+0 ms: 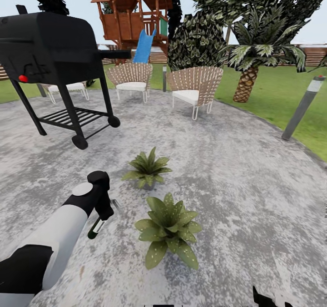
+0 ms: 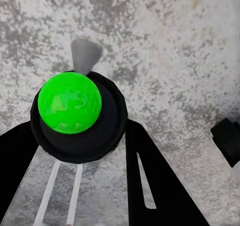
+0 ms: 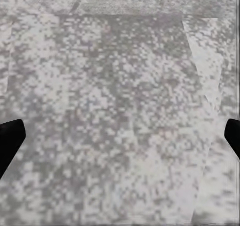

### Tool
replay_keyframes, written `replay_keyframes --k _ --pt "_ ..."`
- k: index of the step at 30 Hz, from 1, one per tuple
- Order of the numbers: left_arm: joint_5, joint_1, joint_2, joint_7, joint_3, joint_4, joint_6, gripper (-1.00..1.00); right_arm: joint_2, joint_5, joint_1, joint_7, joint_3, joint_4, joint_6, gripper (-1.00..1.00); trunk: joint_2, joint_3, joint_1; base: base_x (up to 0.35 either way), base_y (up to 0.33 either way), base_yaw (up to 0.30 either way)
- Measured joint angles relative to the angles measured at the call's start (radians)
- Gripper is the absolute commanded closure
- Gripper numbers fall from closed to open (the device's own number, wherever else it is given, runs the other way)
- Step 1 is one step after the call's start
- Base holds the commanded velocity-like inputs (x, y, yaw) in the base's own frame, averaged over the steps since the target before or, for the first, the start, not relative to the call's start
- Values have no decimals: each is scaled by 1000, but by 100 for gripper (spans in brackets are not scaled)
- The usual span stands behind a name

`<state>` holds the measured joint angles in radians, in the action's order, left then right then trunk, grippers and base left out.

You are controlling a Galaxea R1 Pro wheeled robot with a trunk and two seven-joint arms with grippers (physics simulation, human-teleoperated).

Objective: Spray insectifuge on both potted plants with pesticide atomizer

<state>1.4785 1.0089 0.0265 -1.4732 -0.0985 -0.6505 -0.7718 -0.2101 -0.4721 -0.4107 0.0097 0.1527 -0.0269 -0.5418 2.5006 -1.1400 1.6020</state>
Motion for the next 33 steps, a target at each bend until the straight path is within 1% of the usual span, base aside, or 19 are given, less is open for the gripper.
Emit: replay_keyframes --k 8,14,17,21,26,33 --pt "0 -2 -1 4 0 1 0 100 0 0 0 0 0 0 0 -100 0 5 0 0 10 -269" --pt "2 -4 0 2 0 2 0 100 0 0 0 0 0 0 1 -100 0 9 0 0 182 -277" --pt "0 -7 0 3 2 3 0 100 0 0 0 0 0 0 0 -100 0 10 0 0 53 -235" --pt "3 -10 4 6 -3 13 8 100 -2 1 0 1 0 1 -1 -100 0 11 0 0 2 -33" --pt "3 -7 -1 5 -3 1 5 100 -13 3 0 2 1 2 -1 -100 0 11 0 29 29 -1" --pt "2 -5 -3 5 -1 0 4 100 -13 2 0 0 1 0 -1 -100 0 11 -1 261 133 -35"
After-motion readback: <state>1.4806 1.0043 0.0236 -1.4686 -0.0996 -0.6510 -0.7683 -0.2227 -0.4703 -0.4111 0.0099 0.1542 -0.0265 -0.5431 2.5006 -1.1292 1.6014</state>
